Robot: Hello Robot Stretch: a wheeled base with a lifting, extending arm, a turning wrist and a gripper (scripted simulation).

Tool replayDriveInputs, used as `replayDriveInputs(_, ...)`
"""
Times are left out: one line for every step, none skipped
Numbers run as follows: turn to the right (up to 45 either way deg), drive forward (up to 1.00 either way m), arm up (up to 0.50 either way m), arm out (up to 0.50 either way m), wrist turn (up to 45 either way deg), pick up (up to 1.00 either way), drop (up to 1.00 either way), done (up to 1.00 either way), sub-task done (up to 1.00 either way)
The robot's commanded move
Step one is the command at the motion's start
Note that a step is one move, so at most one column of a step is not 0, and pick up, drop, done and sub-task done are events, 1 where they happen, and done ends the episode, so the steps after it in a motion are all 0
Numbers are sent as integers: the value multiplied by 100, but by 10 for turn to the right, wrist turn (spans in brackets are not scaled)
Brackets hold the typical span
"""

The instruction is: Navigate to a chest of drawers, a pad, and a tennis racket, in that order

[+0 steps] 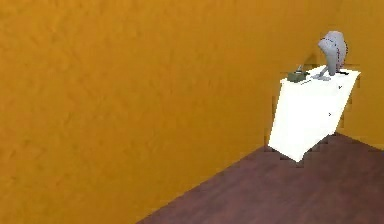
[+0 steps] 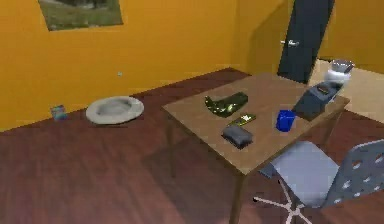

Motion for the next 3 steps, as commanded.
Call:
replayDriveInputs(450,0,0,0,0,0,0,0,0)
replayDriveInputs(120,0,0,0,0,0,0,0,0)
replayDriveInputs(0,100,0,0,0,0,0,0,0)
